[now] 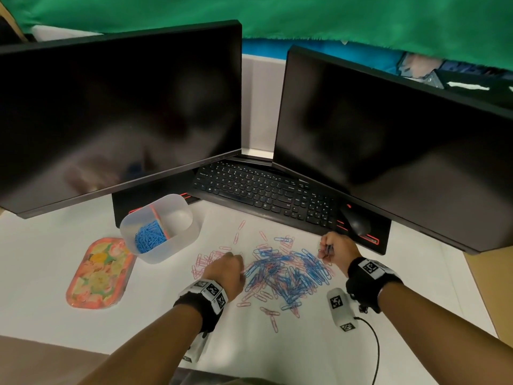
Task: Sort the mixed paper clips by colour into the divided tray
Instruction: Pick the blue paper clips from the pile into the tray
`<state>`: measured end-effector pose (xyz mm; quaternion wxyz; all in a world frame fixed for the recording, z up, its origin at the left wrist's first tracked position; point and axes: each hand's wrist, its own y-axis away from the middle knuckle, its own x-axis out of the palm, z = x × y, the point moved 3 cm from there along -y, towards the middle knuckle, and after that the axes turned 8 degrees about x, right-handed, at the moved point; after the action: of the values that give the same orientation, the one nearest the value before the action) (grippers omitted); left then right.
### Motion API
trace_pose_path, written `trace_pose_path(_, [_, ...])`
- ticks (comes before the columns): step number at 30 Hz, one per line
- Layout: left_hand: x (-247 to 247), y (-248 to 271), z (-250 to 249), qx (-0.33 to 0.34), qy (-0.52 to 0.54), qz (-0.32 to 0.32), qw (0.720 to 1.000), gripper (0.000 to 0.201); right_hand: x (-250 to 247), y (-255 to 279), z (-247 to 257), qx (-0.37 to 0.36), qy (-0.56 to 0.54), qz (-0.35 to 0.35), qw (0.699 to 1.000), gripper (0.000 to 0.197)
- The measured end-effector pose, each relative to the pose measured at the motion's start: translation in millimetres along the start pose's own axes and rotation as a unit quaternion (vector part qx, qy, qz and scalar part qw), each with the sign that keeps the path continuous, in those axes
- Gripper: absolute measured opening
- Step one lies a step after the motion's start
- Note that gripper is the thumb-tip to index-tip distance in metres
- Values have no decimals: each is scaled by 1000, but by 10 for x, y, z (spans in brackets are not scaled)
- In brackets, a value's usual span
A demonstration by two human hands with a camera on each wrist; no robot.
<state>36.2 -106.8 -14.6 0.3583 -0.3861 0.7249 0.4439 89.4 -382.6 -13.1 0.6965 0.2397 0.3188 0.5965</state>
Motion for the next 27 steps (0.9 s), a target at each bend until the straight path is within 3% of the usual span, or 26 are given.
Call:
trace_pose_path(3, [-6, 4, -13, 0, -10, 9, 1000, 21, 208, -10, 69, -23, 34, 33, 999, 20])
trace_pose_path(5, [-3, 1, -15, -2, -6, 16, 1000, 21, 378, -21, 141, -73, 161, 42, 983, 17])
trace_pose_path(7, [-4, 14, -20, -9, 5, 19, 1000, 21, 553, -9, 199, -140, 300, 18, 943, 12])
trace_pose_path(11, [-32, 47, -6, -34, 77, -7, 996, 16, 883, 60, 315, -244, 461, 11, 853, 22])
trace_pose_path(16, [-133, 110, 110, -94, 228, -67, 967, 20, 1106, -38, 339, -265, 569, 27, 778, 38])
trace_pose_path(27, [-266, 194, 249, -127, 481, -81, 864, 18, 1138, -163, 331, -219, 619, 47, 753, 34])
